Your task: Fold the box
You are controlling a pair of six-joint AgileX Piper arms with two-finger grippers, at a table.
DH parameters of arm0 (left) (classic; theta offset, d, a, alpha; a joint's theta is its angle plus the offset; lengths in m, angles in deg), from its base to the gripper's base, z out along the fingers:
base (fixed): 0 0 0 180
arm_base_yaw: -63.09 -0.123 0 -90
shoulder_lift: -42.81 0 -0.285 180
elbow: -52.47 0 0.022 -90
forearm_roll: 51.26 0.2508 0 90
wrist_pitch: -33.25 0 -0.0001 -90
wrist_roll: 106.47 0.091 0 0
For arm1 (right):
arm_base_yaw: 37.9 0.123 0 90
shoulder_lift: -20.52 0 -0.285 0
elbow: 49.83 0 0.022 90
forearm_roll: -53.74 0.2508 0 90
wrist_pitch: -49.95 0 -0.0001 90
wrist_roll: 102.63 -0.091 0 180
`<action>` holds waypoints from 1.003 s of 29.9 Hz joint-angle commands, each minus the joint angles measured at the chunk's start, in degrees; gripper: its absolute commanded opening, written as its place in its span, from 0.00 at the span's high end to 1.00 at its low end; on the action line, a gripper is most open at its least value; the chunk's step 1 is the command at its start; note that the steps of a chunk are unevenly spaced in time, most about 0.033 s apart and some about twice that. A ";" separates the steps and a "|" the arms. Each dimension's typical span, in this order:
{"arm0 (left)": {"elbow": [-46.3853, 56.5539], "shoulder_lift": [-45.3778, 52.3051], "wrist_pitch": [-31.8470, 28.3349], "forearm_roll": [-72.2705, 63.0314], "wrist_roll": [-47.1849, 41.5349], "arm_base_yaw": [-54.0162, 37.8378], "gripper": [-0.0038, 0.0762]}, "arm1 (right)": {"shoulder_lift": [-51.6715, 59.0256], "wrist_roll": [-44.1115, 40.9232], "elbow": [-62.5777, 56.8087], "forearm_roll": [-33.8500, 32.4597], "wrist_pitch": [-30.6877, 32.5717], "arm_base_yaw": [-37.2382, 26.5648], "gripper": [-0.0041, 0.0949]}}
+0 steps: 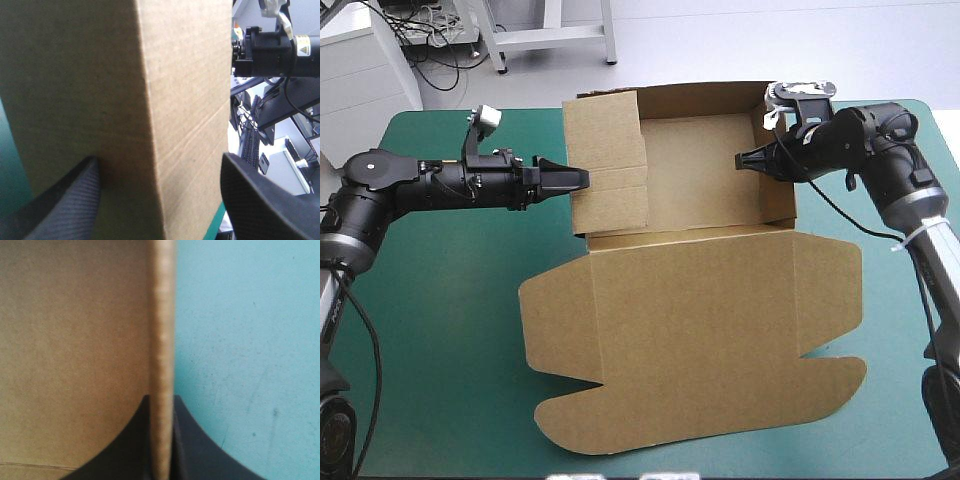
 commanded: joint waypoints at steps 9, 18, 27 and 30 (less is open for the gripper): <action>-12.09 2.50 -2.74 19.27 -14.09 4.43 0.35 | 2.44 -8.11 1.39 -9.46 -4.76 7.30 0.96; -14.05 2.50 -9.03 41.35 -29.12 12.57 0.35 | 2.44 -9.65 1.39 -8.85 -4.27 7.69 0.96; -13.40 2.50 -14.34 49.82 -38.59 18.74 0.35 | 2.54 -13.10 1.51 -13.89 -4.24 11.79 0.96; -11.71 2.50 -17.07 55.09 -43.41 20.52 0.35 | 2.64 -13.18 1.74 -13.47 -4.10 12.29 0.96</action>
